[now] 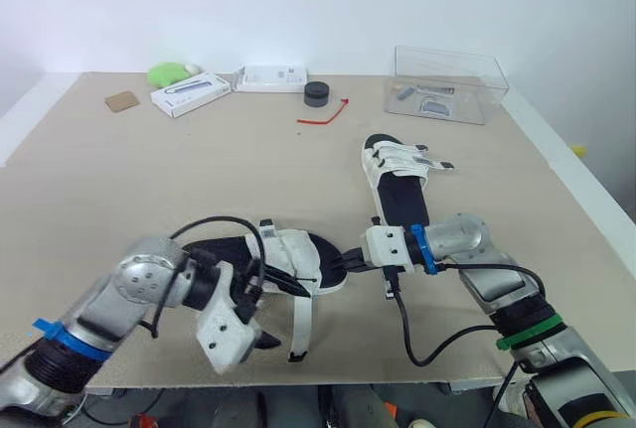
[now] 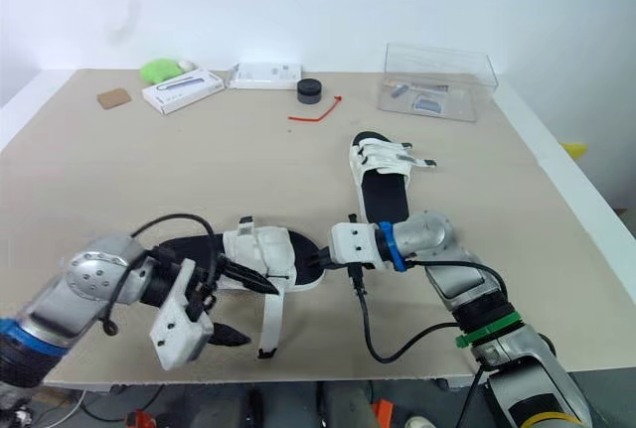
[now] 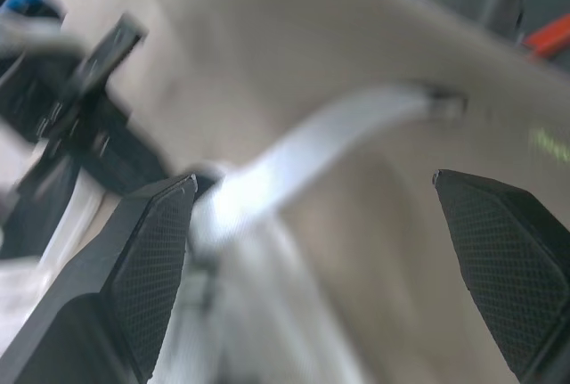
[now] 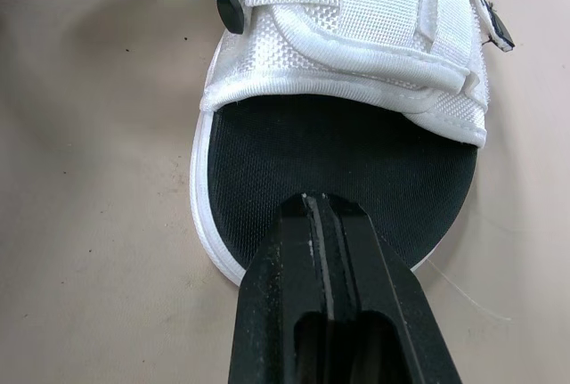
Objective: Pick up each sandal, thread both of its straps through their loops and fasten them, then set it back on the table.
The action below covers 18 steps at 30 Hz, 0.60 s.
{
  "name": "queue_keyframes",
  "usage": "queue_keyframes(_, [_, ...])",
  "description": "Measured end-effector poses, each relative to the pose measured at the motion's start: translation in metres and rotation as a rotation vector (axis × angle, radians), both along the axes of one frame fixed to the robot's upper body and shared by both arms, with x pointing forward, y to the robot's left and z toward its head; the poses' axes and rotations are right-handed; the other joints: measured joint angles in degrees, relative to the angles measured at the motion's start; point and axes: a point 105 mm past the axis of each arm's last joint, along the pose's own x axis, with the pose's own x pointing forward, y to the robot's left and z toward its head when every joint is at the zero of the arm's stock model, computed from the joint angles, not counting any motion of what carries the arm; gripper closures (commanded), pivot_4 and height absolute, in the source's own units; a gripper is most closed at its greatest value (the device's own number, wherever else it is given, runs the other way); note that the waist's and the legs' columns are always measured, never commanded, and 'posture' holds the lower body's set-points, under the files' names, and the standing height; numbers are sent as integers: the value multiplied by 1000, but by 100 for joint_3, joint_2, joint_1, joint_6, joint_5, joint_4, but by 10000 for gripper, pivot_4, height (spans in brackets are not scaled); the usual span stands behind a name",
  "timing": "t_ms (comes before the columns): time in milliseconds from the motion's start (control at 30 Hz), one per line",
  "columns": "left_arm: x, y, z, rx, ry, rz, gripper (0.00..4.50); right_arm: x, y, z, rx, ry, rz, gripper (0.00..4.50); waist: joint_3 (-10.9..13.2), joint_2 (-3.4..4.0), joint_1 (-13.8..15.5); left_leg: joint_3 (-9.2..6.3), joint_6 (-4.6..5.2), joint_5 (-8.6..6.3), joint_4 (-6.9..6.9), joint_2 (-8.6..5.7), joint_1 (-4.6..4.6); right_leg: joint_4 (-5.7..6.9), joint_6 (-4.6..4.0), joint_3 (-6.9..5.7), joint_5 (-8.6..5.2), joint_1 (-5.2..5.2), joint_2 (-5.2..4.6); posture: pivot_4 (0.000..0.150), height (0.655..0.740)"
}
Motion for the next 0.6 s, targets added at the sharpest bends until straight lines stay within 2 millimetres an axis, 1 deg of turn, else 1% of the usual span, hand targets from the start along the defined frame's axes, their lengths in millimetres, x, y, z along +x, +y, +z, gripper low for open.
queue_keyframes(67, [-1, -9, -1, -18, 12, -23, 1017, 0, -1, 0, 0, 1, -7, 45000, 0, 0, 1, -1, 3, 2, 2, -1, 0, 1, 2, 1, 2, 1, 1, 1500, 7400])
queue_keyframes(167, [1, -13, 1, -27, 15, -22, 8266, -1, -2, -1, 2, -2, -15, 45000, 0, 1, 0, -3, 4, 2, 2, -1, 1, 1, 4, 0, 2, 3, 4, 1500, 7400])
queue_keyframes(267, [3, -12, -1, -18, 28, -7, 21138, -1, -2, 0, -1, -2, -17, 45000, 0, 1, 0, -3, 4, 2, 2, -2, 0, 1, 12, 0, 7, 3, 3, 1500, 7400])
queue_keyframes(300, [4, -12, -2, -14, 31, -1, 22687, -2, -3, 0, -2, -1, -18, 45000, 0, 1, 0, -3, 5, 2, 2, -4, 0, 1, 13, 0, 7, 3, 2, 1500, 7400])
queue_keyframes(333, [5, -11, -3, -10, 35, 4, 29268, -1, -3, 0, -3, 0, -19, 45000, 0, 1, 1, -3, 5, 2, 2, -5, 0, 0, 12, 1, 6, 3, 0, 1500, 7400])
queue_keyframes(367, [5, -11, -3, -9, 35, 6, 32287, -1, -3, 0, -3, 0, -20, 45000, 0, 1, 1, -3, 5, 2, 2, -6, 0, 0, 12, 1, 6, 3, 0, 1500, 7400])
queue_keyframes(433, [7, -10, -3, 5, 30, 7, 44106, -1, -3, 0, -3, 1, -22, 45000, 0, 1, 1, -3, 5, 2, 4, -7, 0, 1, 10, 1, 4, 4, 0, 1500, 7400])
queue_keyframes(467, [8, -9, -2, 11, 27, 7, 44705, -1, -3, 0, -3, 1, -22, 45000, 0, 1, 1, -3, 5, 2, 4, -7, 0, 0, 10, 2, 4, 4, 0, 1500, 7400])
queue_keyframes(600, [8, -8, -1, 10, 48, 13, 44705, -1, -3, 0, -4, 1, -22, 45000, 0, 1, 1, -3, 5, 2, 4, -7, 0, 0, 11, 2, 5, 4, -1, 1500, 7400])
